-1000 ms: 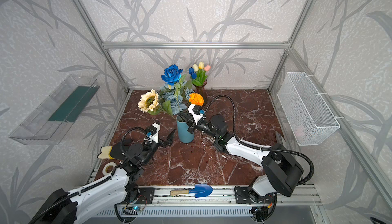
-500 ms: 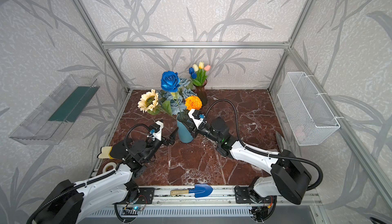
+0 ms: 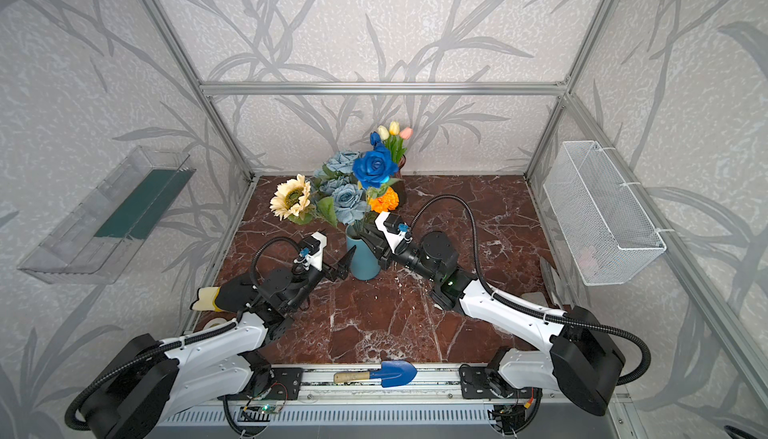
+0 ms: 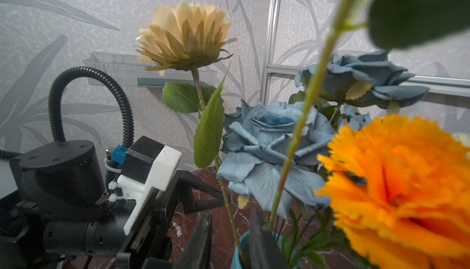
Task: Arrange flowers in a vase
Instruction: Place the flower in the vase, then move the vase to the top-center of the table.
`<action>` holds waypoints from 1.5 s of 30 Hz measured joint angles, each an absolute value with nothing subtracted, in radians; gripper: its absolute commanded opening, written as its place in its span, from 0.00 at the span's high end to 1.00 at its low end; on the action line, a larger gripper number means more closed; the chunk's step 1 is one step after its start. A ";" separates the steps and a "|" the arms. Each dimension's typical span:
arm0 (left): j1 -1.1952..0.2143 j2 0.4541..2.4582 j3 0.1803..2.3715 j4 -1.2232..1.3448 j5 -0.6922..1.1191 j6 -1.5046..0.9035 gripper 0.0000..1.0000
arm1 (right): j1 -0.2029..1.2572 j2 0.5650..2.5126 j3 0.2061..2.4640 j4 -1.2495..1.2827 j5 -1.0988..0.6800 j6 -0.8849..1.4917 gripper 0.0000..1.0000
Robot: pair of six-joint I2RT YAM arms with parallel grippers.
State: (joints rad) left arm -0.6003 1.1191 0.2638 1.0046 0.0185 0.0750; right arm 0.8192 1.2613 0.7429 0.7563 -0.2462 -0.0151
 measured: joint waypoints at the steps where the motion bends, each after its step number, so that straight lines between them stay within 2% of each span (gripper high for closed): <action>1: -0.600 1.132 0.268 1.007 0.026 0.075 0.02 | 0.819 1.258 0.737 0.764 -0.246 -0.015 0.64; 5: -0.601 1.196 0.296 1.030 0.049 0.067 0.02 | 0.819 1.223 0.676 0.802 -0.237 -0.012 0.59; 17: -0.601 1.445 0.373 1.206 0.096 0.018 0.02 | 0.819 1.144 0.556 0.861 -0.204 -0.028 0.35; 25: -0.601 1.546 0.409 1.277 0.111 0.003 0.06 | 0.819 1.143 0.499 0.903 -0.184 -0.031 0.33; 34: -0.601 1.558 0.410 1.296 0.125 -0.001 0.22 | 0.819 1.140 0.492 0.938 -0.172 -0.037 0.33; 36: -0.601 1.558 0.410 1.297 0.125 0.000 0.33 | 0.819 1.131 0.490 0.938 -0.171 -0.041 0.33; 39: -0.601 1.558 0.410 1.297 0.125 0.000 0.41 | 0.820 1.113 0.481 0.943 -0.168 -0.049 0.32; 41: -0.601 1.558 0.410 1.297 0.125 0.000 0.55 | 0.820 1.101 0.469 0.947 -0.165 -0.054 0.33; 43: -0.601 1.560 0.410 1.300 0.125 0.000 0.62 | 0.820 1.092 0.456 0.948 -0.164 -0.056 0.33; 45: -0.601 1.562 0.411 1.302 0.124 0.001 0.74 | 0.820 1.085 0.442 0.953 -0.161 -0.058 0.33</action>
